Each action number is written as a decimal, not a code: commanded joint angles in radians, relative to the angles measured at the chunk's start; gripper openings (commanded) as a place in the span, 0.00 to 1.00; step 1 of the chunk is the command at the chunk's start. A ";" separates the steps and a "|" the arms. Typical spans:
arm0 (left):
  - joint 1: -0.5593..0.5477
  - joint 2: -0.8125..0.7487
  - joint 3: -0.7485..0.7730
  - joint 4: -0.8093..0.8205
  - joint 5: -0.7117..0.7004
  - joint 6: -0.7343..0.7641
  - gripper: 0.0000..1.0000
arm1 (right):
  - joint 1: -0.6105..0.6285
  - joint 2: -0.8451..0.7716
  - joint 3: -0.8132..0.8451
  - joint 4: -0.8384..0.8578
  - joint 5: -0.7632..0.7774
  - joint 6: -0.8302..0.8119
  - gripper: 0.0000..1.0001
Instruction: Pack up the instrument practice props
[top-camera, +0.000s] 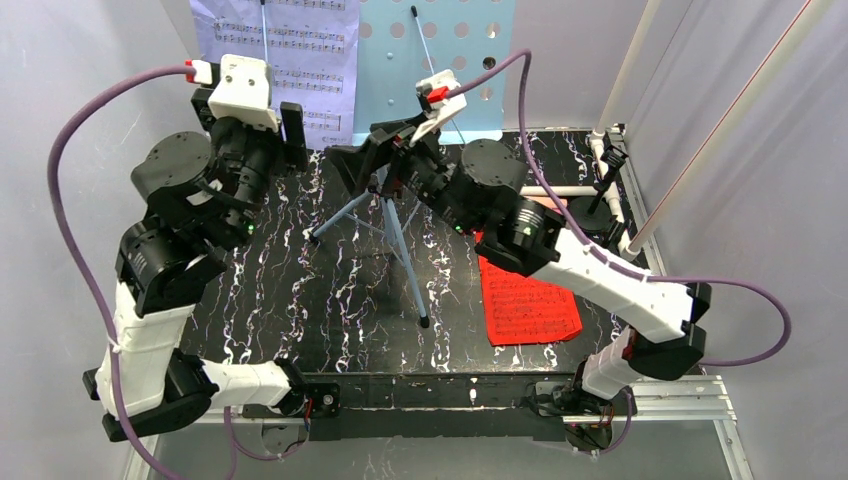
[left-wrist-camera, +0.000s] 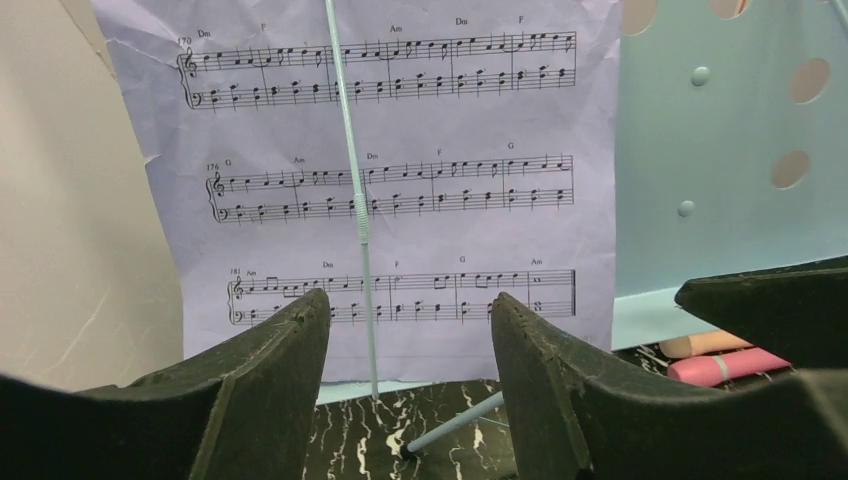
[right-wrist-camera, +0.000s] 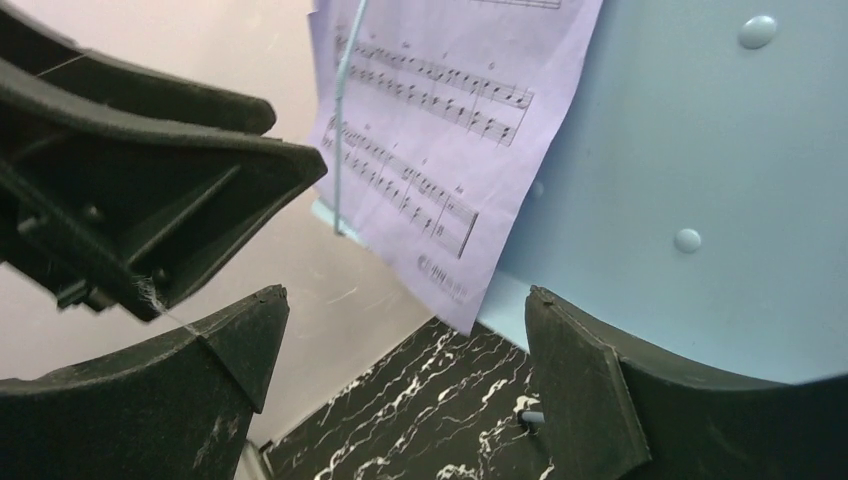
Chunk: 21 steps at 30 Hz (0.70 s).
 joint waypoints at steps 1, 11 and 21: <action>-0.004 0.017 0.019 0.082 -0.091 0.064 0.57 | 0.002 0.056 0.104 0.024 0.134 0.018 0.94; 0.130 0.072 0.054 -0.017 0.021 -0.052 0.46 | -0.051 0.129 0.160 0.022 0.072 0.079 0.83; 0.258 0.102 0.100 -0.121 0.253 -0.185 0.35 | -0.113 0.144 0.148 0.050 -0.042 0.145 0.72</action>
